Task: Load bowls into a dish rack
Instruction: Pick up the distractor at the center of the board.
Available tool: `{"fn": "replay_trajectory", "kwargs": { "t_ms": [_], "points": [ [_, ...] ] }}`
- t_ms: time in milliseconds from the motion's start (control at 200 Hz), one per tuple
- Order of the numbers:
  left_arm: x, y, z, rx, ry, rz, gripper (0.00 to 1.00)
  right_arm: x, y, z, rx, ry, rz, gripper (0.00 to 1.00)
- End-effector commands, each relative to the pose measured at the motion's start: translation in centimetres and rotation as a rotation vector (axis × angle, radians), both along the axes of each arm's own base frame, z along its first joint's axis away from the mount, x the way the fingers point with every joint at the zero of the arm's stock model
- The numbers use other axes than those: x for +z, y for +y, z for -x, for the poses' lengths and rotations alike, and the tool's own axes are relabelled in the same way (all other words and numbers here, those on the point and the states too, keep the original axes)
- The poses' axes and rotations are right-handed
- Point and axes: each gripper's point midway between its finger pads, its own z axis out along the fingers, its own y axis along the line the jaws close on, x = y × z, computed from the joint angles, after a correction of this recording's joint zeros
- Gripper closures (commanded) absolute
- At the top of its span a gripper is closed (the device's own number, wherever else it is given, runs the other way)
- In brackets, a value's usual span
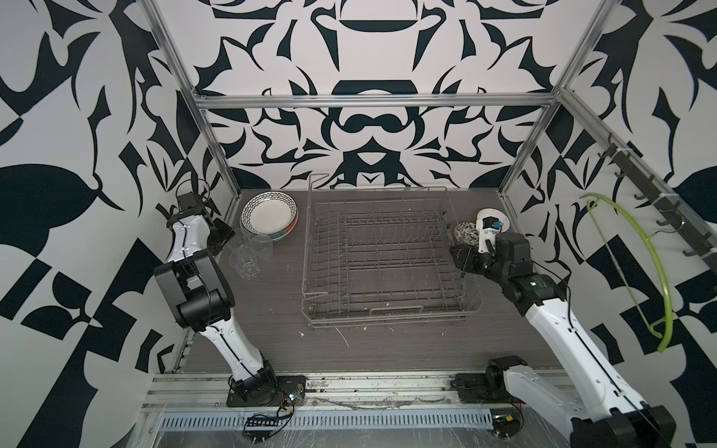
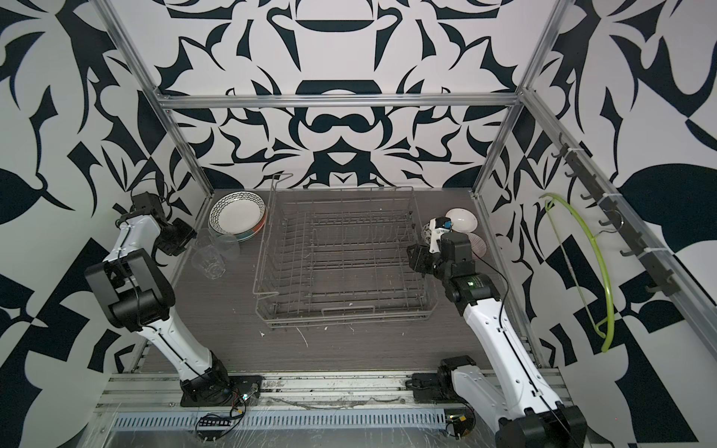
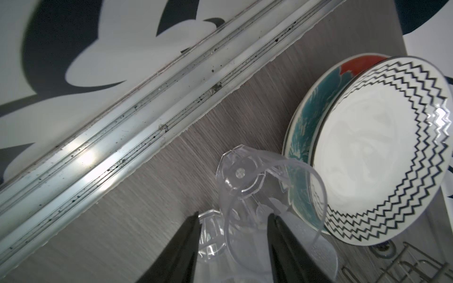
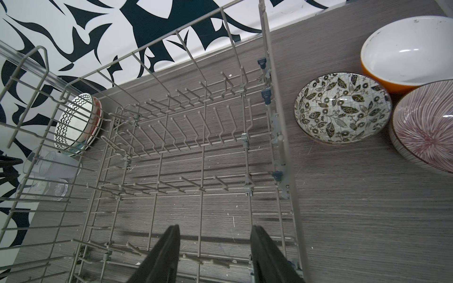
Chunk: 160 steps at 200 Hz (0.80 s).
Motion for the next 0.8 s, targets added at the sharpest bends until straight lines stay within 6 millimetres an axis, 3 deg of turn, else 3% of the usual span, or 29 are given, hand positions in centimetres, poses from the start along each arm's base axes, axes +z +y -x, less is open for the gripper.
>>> {"fn": "replay_trajectory", "kwargs": {
  "t_ms": [0, 190, 395, 570, 795],
  "points": [
    [-0.6, -0.3, -0.4, -0.027, 0.011, 0.034, 0.52, 0.9, 0.0, -0.5, 0.003, -0.044, 0.013, 0.49],
    [-1.4, -0.3, -0.5, -0.028, 0.026, 0.041, 0.56, 0.8, 0.0, -0.5, 0.002, -0.041, 0.017, 0.49],
    [-2.2, -0.3, -0.6, -0.033, 0.043, 0.051, 0.68, 0.8, -0.1, -0.4, 0.001, -0.041, 0.02, 0.5],
    [-2.7, -0.3, -0.6, -0.036, 0.056, 0.055, 0.7, 0.8, -0.2, -0.4, -0.002, -0.041, 0.024, 0.5],
    [-3.0, -0.1, -0.4, -0.038, 0.077, 0.045, 0.87, 0.9, -0.2, -0.3, 0.0, -0.042, 0.026, 0.5]
  ]
}}
